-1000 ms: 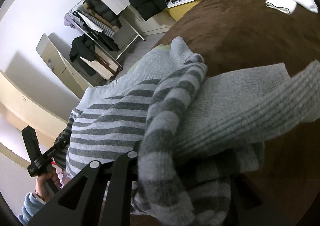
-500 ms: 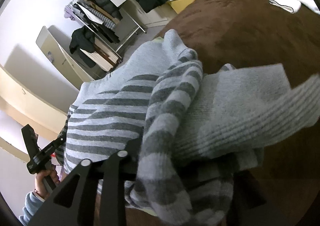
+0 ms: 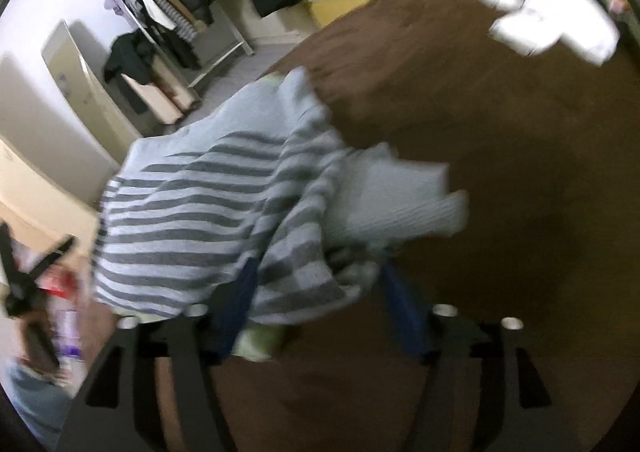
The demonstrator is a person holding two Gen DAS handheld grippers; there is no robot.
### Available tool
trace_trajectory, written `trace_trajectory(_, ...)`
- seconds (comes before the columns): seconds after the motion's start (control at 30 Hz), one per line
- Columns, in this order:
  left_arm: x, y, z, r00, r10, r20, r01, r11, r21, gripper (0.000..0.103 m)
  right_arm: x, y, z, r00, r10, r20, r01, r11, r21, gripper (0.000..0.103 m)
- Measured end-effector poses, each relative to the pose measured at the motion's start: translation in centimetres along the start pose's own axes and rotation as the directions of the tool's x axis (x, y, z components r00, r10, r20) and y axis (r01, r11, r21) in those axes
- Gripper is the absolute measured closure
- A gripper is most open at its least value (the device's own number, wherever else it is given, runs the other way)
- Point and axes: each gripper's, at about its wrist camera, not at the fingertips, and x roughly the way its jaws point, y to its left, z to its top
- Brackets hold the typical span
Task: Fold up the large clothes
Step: 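Lower the hoodie onto the folded green garment and open both grippers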
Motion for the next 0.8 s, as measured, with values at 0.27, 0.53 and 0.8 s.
trace_trajectory(0.27, 1.6, -5.6, 0.0, 0.995, -0.091, -0.044, 0.095, 0.992, 0.084, 0.033, -3.1, 2.0, 2.3, 0.992, 0.058, 0.108, -0.052, 0.997, -0.058, 0.035)
trace_trajectory(0.53, 5.6, -4.2, -1.9, 0.994, -0.056, -0.092, 0.058, 0.998, 0.014, 0.032, 4.8, 6.7, 2.2, 0.994, 0.100, -0.035, -0.103, 0.992, -0.078, 0.054)
trace_trajectory(0.8, 6.9, -2.8, -3.1, 0.994, -0.069, -0.079, 0.068, 0.998, -0.009, 0.027, 8.6, 5.6, 1.6, 0.988, 0.132, -0.084, -0.131, 0.991, 0.020, 0.049)
